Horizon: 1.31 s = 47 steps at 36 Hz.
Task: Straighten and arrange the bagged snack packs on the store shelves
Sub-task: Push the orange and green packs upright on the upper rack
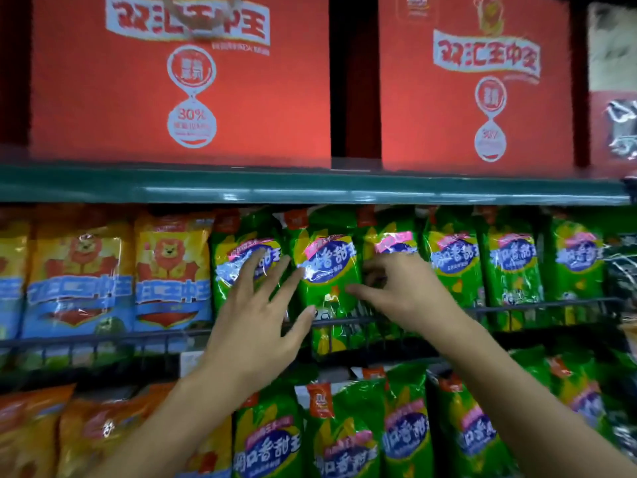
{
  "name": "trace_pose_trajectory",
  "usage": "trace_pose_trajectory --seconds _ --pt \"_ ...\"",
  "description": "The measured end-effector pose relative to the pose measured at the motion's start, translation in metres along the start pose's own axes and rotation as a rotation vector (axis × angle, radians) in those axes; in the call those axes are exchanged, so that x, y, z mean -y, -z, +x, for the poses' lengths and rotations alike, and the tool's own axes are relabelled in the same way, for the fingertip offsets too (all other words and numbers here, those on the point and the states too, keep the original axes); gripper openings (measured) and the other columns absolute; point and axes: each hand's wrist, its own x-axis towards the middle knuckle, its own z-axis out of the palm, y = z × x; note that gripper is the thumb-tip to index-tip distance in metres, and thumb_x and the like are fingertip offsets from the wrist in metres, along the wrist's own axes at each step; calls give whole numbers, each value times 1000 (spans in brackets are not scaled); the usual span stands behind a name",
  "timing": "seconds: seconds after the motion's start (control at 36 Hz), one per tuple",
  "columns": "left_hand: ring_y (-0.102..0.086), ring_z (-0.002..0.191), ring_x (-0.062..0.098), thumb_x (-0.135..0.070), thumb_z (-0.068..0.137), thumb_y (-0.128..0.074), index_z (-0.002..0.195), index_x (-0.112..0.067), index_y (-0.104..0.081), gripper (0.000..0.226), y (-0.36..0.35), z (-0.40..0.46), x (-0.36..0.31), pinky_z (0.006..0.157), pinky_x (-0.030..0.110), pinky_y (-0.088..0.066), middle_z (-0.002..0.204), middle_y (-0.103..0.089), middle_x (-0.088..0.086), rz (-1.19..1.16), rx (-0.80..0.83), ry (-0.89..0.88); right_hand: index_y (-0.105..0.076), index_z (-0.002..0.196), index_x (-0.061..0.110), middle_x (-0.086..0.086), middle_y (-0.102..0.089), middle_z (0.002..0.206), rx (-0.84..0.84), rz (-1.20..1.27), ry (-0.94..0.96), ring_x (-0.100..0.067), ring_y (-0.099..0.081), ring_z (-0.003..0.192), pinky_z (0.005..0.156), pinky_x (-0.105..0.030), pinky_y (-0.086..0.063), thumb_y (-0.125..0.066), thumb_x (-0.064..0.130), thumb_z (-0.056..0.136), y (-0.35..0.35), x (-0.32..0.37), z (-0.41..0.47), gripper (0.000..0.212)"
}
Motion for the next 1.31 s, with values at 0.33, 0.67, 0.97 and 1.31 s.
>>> trace_pose_trajectory --seconds 0.33,0.67,0.97,1.31 --pt "8 150 -12 -50 99 -51 159 -38 -25 67 1 9 -25 124 27 -2 166 2 -31 -597 -15 -29 -81 98 9 -2 -80 90 -242 271 -5 -13 -72 77 73 -21 -55 -82 39 84 -6 -9 -12 33" --pt "33 147 -1 -77 89 -4 160 -46 -13 78 -6 8 -9 119 29 20 169 10 -17 -77 46 -82 -78 112 12 -1 -79 101 -200 234 -15 -12 -73 87 90 -31 -59 -85 39 81 -9 -6 -20 42" --pt "15 152 -6 -65 101 -39 153 -47 -34 55 -3 8 -3 122 38 -3 167 -13 -24 -382 -66 -79 -74 120 13 2 -77 104 -195 421 -43 -5 -71 91 85 -20 -59 -81 27 88 -25 -9 -25 36" --pt "28 152 10 -73 96 -12 154 -61 -15 59 -11 10 -12 124 45 -2 169 18 -9 -43 -33 -104 -68 127 24 9 -70 121 -389 53 184 -8 -61 116 96 -21 -48 -74 40 91 -14 -28 -28 40"
